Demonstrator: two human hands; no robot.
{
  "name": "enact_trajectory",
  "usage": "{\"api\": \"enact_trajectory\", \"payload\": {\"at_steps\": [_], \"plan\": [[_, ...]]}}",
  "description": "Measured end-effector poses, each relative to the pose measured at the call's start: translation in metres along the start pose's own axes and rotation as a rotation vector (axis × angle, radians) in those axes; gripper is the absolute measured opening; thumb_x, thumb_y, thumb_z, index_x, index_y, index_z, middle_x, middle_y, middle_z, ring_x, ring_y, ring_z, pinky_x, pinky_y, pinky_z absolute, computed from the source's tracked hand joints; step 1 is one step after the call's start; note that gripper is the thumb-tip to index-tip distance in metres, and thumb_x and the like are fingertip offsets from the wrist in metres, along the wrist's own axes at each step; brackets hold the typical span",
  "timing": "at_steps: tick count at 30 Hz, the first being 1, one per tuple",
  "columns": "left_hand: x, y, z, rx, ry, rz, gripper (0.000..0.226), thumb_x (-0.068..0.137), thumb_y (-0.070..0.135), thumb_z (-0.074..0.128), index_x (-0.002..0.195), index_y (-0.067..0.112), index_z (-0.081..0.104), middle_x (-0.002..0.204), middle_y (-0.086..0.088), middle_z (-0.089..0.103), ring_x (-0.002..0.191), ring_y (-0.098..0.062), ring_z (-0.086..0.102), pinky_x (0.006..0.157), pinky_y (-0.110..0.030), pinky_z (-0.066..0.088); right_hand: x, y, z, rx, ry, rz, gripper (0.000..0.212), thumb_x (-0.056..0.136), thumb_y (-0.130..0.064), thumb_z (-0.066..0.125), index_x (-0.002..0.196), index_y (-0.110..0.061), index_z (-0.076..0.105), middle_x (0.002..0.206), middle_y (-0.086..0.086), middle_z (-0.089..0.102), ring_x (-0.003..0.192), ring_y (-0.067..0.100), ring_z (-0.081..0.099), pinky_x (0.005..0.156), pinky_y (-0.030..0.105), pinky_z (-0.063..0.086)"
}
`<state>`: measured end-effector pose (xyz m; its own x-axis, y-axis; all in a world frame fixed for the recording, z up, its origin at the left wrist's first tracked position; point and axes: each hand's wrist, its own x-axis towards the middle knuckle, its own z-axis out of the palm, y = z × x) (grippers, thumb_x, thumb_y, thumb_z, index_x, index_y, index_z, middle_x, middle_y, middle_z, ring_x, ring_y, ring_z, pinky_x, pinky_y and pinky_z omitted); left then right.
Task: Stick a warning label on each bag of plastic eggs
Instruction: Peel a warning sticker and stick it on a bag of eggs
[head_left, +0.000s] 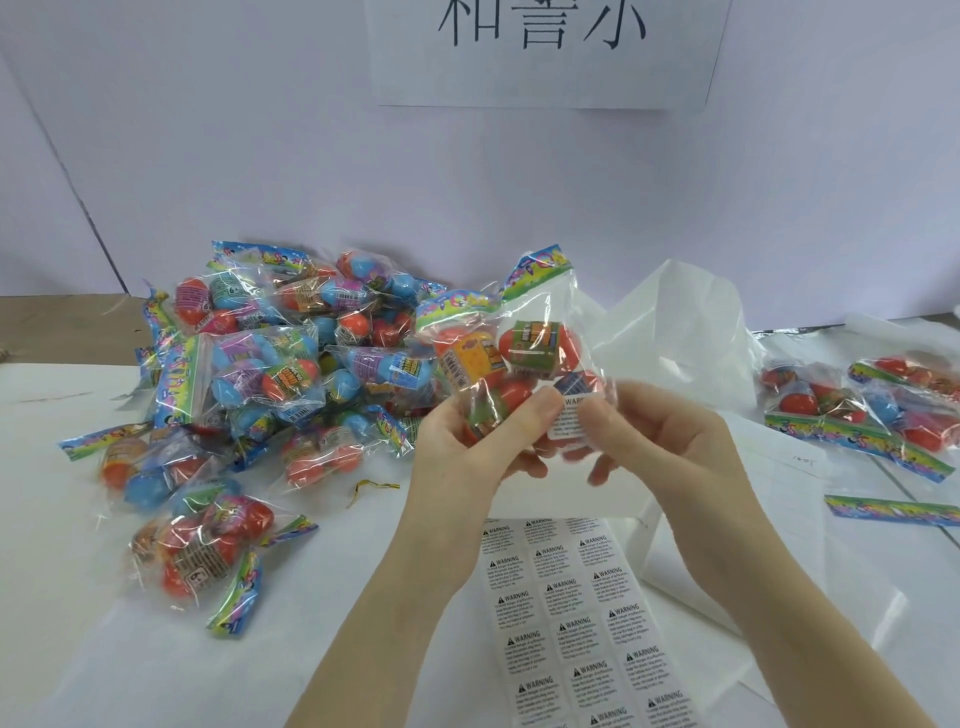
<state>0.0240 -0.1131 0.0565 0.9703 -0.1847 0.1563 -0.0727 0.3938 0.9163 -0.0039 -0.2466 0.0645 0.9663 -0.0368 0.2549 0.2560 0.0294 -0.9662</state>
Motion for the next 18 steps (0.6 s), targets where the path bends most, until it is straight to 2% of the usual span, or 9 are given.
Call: {"api": "enact_trajectory", "payload": {"at_steps": [1, 3, 8, 11, 14, 18], "plan": [[-0.0004, 0.0008, -0.0002, 0.006, -0.005, 0.0, 0.006, 0.068, 0.02, 0.07, 0.069, 0.022, 0.075, 0.064, 0.002, 0.067, 0.054, -0.007, 0.059, 0.048, -0.015, 0.045, -0.0004, -0.0011, 0.0004, 0.046, -0.045, 0.019, 0.018, 0.072, -0.027, 0.075, 0.084, -0.015, 0.076, 0.075, 0.002, 0.072, 0.06, 0.011, 0.063, 0.051, 0.017, 0.046], [-0.0002, 0.0006, -0.0006, 0.022, 0.005, 0.008, 0.006, 0.067, 0.019, 0.07, 0.068, 0.022, 0.075, 0.062, 0.002, 0.067, 0.053, -0.007, 0.059, 0.048, -0.015, 0.045, -0.0011, -0.0017, 0.0005, 0.108, -0.074, 0.057, 0.023, 0.071, -0.031, 0.067, 0.079, -0.012, 0.077, 0.074, 0.008, 0.073, 0.056, 0.014, 0.063, 0.048, 0.018, 0.046], [0.0009, -0.0038, -0.0014, 0.062, 0.056, 0.017, 0.002, 0.064, 0.021, 0.072, 0.065, 0.02, 0.073, 0.059, 0.002, 0.066, 0.049, -0.008, 0.056, 0.05, -0.016, 0.046, 0.0005, 0.0001, 0.0021, 0.156, -0.046, 0.106, 0.032, 0.075, -0.035, 0.053, 0.07, -0.014, 0.077, 0.067, 0.007, 0.072, 0.053, 0.015, 0.064, 0.049, 0.019, 0.049], [0.0007, -0.0051, -0.0011, 0.096, 0.066, 0.028, 0.005, 0.064, 0.021, 0.072, 0.066, 0.017, 0.071, 0.059, 0.003, 0.065, 0.05, -0.009, 0.057, 0.05, -0.016, 0.046, -0.001, 0.0007, 0.0064, 0.092, -0.022, 0.07, 0.025, 0.077, -0.039, 0.064, 0.072, -0.019, 0.077, 0.067, 0.004, 0.072, 0.053, 0.013, 0.063, 0.051, 0.019, 0.049], [0.0003, -0.0047, -0.0006, 0.093, 0.049, 0.034, 0.001, 0.064, 0.021, 0.072, 0.064, 0.021, 0.072, 0.058, 0.004, 0.065, 0.051, -0.008, 0.057, 0.05, -0.016, 0.046, -0.002, 0.0016, 0.0077, 0.057, -0.004, 0.03, 0.016, 0.074, -0.036, 0.071, 0.076, -0.022, 0.078, 0.068, 0.002, 0.072, 0.053, 0.011, 0.062, 0.052, 0.017, 0.049], [0.0003, -0.0057, -0.0008, 0.081, 0.037, 0.032, 0.001, 0.064, 0.02, 0.072, 0.063, 0.02, 0.071, 0.058, 0.003, 0.065, 0.049, -0.008, 0.056, 0.05, -0.016, 0.046, -0.0006, 0.0023, 0.0045, 0.123, 0.008, 0.078, 0.028, 0.068, -0.04, 0.06, 0.067, -0.018, 0.078, 0.065, 0.006, 0.071, 0.049, 0.014, 0.063, 0.048, 0.018, 0.049]]}}
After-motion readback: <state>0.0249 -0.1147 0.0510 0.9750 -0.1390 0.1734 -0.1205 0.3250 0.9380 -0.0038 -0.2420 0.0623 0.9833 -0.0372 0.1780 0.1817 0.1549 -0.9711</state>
